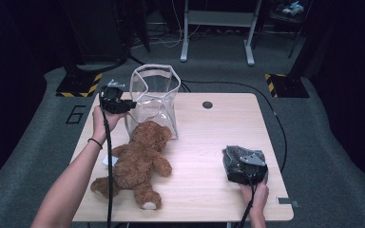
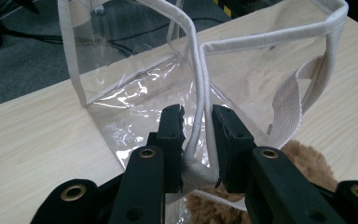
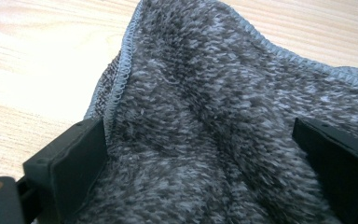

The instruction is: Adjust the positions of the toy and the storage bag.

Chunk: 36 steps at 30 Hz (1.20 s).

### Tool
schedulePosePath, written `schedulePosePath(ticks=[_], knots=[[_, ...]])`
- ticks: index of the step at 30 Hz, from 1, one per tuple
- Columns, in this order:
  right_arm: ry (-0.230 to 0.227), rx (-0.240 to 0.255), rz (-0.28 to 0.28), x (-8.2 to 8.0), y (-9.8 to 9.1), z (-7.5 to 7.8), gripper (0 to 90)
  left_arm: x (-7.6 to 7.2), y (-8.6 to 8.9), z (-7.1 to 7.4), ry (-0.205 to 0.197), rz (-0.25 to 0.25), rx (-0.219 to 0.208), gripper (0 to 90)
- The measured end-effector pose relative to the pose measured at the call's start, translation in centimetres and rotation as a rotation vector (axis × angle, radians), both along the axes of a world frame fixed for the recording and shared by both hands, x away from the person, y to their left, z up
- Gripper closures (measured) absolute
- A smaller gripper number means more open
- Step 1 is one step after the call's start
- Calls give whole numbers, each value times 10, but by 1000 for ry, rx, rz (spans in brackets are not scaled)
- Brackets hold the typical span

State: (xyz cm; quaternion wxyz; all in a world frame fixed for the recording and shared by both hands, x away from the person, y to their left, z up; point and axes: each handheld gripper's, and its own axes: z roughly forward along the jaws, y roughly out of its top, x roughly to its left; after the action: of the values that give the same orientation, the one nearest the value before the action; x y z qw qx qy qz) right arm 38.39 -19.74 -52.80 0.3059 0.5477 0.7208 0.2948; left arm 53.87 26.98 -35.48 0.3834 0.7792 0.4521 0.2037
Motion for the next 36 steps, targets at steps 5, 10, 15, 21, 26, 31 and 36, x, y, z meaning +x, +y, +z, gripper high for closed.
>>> schedulePosePath(ticks=[5, 10, 15, 21, 26, 31, 36], knots=[[-1, 1, 0, 0, 0, 0, 39, 7, -9, 0, 9, -4, -13, 738], [-2, 2, 1, 0, 0, 0, 39, 11, -18, 0, 20, -3, -52, 737], [-2, 1, 1, 0, 0, 0, 39, 13, -30, -1, 29, -16, -76, 737], [-2, 1, 1, 0, 0, 0, 39, 14, -41, 0, 41, -27, -116, 746], [-2, 2, 1, 0, 0, 0, 39, 16, -47, -1, 27, -26, -115, 753], [-2, 2, 1, 0, 0, 0, 39, 22, -46, 1, 29, -16, -110, 757], [-2, 3, 1, 0, 0, 0, 39, 29, -51, -1, 34, -4, -152, 765]])
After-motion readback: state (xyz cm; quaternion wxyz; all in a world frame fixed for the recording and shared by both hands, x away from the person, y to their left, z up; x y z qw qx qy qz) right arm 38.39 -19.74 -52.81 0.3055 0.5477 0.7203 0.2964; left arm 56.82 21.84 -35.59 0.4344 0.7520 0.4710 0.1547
